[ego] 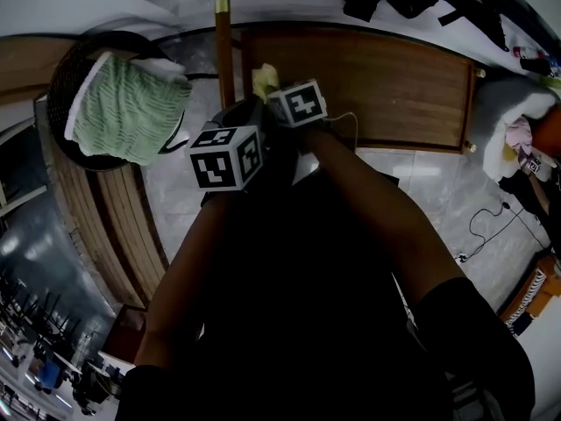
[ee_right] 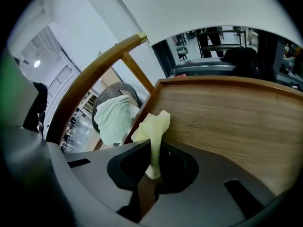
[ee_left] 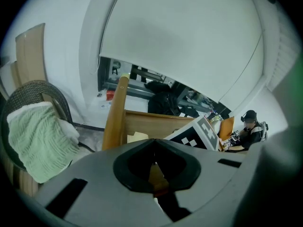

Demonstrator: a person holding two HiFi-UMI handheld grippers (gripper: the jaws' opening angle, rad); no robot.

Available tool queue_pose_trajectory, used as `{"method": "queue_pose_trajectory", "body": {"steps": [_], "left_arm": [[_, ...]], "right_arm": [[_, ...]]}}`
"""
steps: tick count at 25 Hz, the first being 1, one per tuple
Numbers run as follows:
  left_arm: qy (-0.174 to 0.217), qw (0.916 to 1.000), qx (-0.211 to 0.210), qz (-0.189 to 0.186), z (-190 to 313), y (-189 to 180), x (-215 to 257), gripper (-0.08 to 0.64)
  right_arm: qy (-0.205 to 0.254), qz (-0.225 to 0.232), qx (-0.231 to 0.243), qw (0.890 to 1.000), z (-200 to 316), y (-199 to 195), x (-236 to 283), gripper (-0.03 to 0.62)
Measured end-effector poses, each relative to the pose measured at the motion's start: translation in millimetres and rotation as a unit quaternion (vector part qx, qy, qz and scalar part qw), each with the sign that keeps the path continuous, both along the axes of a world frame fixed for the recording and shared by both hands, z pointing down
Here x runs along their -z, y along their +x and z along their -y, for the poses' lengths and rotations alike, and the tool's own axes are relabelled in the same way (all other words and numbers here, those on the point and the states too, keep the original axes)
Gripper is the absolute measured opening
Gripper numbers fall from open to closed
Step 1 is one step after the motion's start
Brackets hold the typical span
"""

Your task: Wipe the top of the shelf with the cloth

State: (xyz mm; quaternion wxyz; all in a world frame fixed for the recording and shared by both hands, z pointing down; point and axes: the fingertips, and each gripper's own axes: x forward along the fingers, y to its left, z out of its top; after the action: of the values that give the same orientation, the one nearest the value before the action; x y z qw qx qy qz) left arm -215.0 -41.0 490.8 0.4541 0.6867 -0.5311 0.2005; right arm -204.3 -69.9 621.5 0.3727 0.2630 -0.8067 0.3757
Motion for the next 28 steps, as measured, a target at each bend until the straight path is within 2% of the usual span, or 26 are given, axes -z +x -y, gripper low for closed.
{"method": "queue_pose_trajectory", "body": {"steps": [6, 20, 28], "left_arm": [[-0.007, 0.9999, -0.011, -0.001, 5, 28, -11, 0.011], [-0.032, 0.9988, -0.036, -0.007, 15, 121, -34, 0.011], [-0.037, 0.9972, -0.064, -0.01, 24, 178, -38, 0.011]], "right_arm": [[-0.003, -0.009, -0.005, 1.0, 6, 34, 1, 0.041], [-0.001, -0.058, -0.039, 0.998, 20, 164, -1, 0.041], [0.002, -0.064, -0.06, 0.996, 29, 225, 4, 0.041]]}}
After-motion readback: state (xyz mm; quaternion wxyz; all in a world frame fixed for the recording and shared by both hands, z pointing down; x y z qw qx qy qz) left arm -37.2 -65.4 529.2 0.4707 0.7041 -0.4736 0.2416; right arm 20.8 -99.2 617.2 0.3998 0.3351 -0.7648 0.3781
